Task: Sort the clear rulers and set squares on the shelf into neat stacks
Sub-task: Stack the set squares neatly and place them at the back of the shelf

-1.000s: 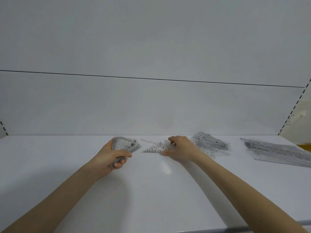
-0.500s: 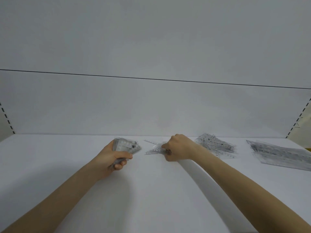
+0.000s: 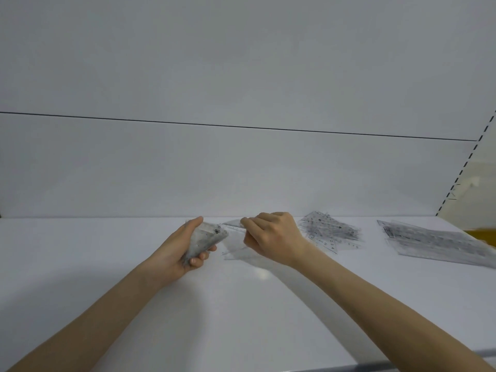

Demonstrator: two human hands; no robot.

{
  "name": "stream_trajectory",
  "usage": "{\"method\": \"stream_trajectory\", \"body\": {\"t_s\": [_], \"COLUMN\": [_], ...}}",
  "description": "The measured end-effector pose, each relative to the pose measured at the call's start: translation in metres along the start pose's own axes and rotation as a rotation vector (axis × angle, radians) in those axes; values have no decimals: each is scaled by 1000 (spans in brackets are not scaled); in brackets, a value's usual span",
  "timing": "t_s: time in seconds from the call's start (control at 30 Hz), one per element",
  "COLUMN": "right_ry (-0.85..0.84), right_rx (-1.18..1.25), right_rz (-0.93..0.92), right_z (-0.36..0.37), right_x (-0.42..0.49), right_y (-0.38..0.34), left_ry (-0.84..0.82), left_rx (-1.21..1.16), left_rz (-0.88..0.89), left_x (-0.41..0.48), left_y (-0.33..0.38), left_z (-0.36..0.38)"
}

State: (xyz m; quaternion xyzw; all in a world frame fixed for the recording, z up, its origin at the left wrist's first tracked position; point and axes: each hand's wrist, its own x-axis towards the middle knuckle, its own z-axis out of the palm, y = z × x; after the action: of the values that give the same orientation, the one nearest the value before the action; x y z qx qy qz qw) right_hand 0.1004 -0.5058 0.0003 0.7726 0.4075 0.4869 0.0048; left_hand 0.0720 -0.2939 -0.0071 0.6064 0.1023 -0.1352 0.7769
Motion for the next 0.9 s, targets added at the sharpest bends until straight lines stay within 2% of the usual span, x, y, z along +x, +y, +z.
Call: {"method": "stream_trajectory", "body": {"t_s": [0.17, 0.27, 0.4, 0.53, 0.63, 0.67, 0.73, 0.9], "right_ry": [-45, -118, -325, -420, -402, -371, -397, -971], "right_rx": [-70, -53, -13, 40, 440, 552, 627, 515], "right_rz": [-167, -143, -130, -120, 60, 197, 465, 657], "right_z": [12, 17, 12, 1, -2, -3, -6, -14], "right_x": [8, 7, 4, 5, 5, 4, 1, -14], "right_y": [-26, -34, -46, -53, -43, -34, -9, 23], "left_ry": [-94, -115, -124, -178, -217, -205, -161, -108], "left_rx": [-74, -72, -53, 41, 64, 82, 126, 138], "left_rz": [-24, -21, 5, 103, 161, 173, 185, 184], "left_x": [-5, -9, -11, -13, -13, -13, -12, -15], "left_y": [-1, 0, 0, -1, -2, -2, 0, 2], "left_z": [11, 14, 15, 10, 1, -2, -10, -28]}}
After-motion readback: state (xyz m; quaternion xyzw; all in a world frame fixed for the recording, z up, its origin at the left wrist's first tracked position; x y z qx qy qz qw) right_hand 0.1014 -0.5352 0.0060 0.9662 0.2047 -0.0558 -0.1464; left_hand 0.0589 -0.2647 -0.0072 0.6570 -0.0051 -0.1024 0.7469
